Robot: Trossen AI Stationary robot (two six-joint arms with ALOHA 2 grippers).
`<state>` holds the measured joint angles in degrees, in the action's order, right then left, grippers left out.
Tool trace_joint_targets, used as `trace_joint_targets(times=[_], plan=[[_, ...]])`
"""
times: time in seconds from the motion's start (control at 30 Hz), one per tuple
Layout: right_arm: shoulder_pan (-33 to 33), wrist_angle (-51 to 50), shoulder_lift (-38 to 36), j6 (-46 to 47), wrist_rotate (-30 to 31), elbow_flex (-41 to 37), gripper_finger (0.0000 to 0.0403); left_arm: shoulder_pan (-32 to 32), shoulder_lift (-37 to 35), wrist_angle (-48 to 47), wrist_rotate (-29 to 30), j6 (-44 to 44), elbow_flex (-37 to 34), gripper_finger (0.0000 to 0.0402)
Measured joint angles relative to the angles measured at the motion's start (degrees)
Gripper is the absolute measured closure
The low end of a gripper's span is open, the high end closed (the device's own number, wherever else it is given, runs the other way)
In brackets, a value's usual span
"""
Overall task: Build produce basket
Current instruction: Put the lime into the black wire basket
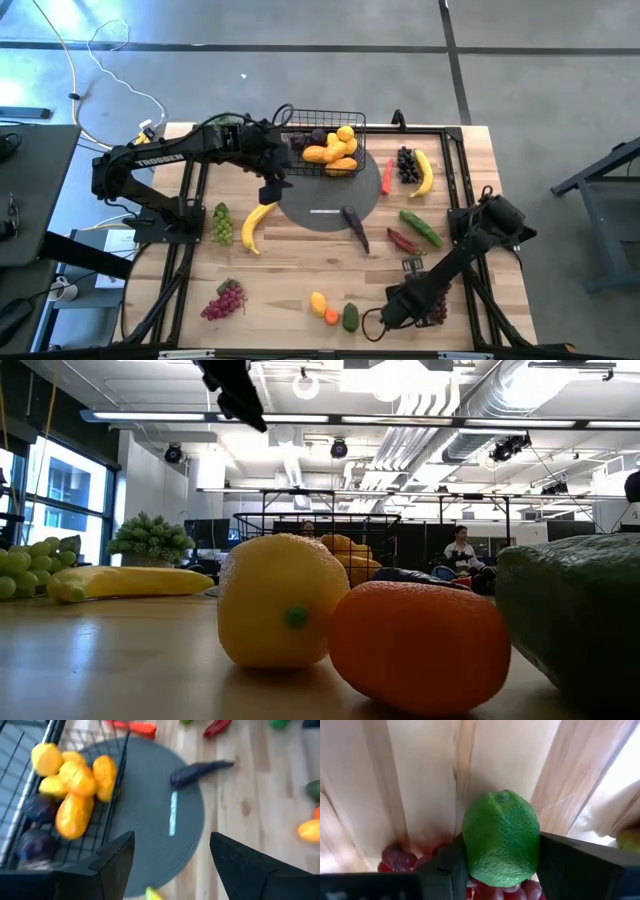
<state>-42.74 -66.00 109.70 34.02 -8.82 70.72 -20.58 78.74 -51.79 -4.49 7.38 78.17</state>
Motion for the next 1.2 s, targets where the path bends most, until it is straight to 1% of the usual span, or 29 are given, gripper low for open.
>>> trace_joint_targets(times=[0.1, 0.3, 0.6, 0.7, 0.87, 1.03, 1.2], plan=[[1.31, 1.48, -1.04, 2.14, 0.61, 0.00, 0.0254, -0.02, 0.01, -1.43, 0.68, 1.96, 0.00, 0.0151], [4.93, 5.25, -4.38, 6.56, 1.54, 0.00, 0.0254, -0.02, 0.00, -1.40, -0.20, 3.29, -0.51, 0.0151], [12.20, 8.37, -11.70, 13.58, 7.38, 0.00, 0.0255, -0.02, 0.00, -0.89, -0.22, 3.34, -6.10, 0.0151], [15.20, 9.78, -13.78, 14.03, 9.58, 0.00, 0.0255, 0.00, 0.00, -0.24, -0.72, 3.32, -8.04, 0.0151], [20.72, 13.07, -16.23, 13.89, 12.10, 0.01, 0.0255, 0.00, 0.00, 1.69, -3.91, 3.32, -9.97, 0.0151], [26.49, 17.40, -18.09, 13.21, 14.02, 0.02, 0.0255, 0.00, 0.00, 3.47, -4.03, 3.32, -11.22, 0.0151], [32.17, 22.84, -19.38, 10.15, 16.28, 0.02, 0.0255, 0.04, 0.00, 7.09, -4.07, 2.41, -12.96, 0.0151]])
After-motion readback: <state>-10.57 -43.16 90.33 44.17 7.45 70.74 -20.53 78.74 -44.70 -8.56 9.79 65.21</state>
